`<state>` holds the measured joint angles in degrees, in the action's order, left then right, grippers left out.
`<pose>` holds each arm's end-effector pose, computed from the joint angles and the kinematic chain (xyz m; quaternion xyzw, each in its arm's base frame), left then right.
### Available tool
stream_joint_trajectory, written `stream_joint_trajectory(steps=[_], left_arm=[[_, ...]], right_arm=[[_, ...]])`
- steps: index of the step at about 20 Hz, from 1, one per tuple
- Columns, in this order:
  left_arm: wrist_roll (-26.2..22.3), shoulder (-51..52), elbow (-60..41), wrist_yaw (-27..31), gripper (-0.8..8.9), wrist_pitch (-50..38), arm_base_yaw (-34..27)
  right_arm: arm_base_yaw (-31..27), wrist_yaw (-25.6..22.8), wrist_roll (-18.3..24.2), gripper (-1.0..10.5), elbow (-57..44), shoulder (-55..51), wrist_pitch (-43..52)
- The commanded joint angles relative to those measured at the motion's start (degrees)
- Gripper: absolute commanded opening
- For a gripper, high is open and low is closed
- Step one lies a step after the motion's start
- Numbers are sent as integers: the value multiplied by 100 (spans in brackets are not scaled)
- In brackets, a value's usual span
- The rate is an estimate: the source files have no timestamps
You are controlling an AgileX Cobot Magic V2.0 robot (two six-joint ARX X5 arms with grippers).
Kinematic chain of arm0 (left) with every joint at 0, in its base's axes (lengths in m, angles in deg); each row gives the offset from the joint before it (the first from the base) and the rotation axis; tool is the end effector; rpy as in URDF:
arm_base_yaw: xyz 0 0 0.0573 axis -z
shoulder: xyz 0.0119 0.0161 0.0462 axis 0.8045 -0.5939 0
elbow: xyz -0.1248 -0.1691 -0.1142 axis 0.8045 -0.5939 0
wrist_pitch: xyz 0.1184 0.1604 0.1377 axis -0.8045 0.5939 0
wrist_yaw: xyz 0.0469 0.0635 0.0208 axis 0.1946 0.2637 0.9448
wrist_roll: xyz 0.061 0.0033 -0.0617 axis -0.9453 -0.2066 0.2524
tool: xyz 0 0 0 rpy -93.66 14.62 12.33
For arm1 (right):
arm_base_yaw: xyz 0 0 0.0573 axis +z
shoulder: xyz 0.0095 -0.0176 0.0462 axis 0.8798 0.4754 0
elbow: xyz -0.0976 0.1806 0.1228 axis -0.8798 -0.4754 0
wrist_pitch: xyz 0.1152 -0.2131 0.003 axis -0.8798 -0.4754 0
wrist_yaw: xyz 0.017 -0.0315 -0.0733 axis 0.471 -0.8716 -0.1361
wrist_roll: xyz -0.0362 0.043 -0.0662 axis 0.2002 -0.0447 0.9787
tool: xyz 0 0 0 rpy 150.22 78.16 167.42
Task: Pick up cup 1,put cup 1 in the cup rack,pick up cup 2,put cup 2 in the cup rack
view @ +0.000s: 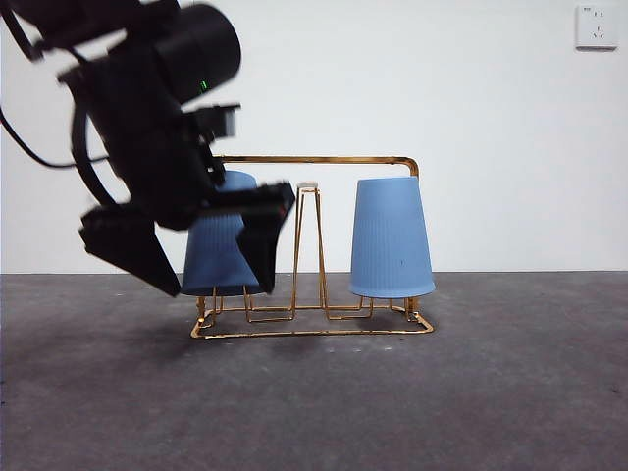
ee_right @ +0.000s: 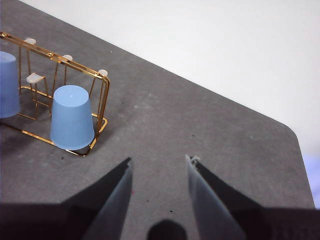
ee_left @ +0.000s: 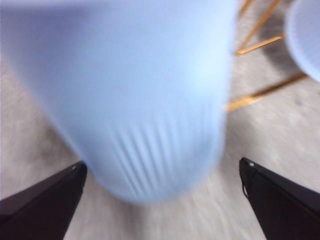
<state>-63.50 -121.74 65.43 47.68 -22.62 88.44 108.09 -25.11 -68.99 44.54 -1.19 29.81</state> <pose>0.2879 -0.1881 0.1405 0.0269 0.4410 -0.1416 0.8859 0.0978 0.0430 0.3486 -0.2028 0.1385 0.1179 0.9622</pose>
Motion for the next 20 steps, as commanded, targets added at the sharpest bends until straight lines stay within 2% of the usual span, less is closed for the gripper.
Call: stream_joint_trajectory(steps=[1,5,9,13,14,16,17,18,19,20], left_arm=[[70,372,-44,-160,563,326,22],[74,1226,-44,-562,562,929,140],[72,2212,-44,-1036,562,1591,378],[76,3204,-44,-1781,559,1943,632],[107,3442,-44,-1860,523,1980,699],[184,3842,-44,-1880,372,1993,839],[205,4013,-44,-1902,271,1993,907],[208,4177,-44,-1899,126,2002,962],[208,4312,-44,-1899,-17,2004,1008],[219,4424,-44,-1899,-6,2004,1043]], right_arm=[[2,90,-72,186,4,2,33],[2,352,-203,186,4,2,28],[2,1027,-577,186,4,7,-238],[2,1606,-977,186,4,13,-758],[2,1709,-1060,186,4,13,-866],[2,1926,-1128,186,4,13,-1021],[2,2055,-1202,186,4,13,-1084],[2,2214,-1233,181,4,13,-1134],[2,2393,-1231,114,4,17,-1185],[2,2575,-1231,17,4,17,-1220]])
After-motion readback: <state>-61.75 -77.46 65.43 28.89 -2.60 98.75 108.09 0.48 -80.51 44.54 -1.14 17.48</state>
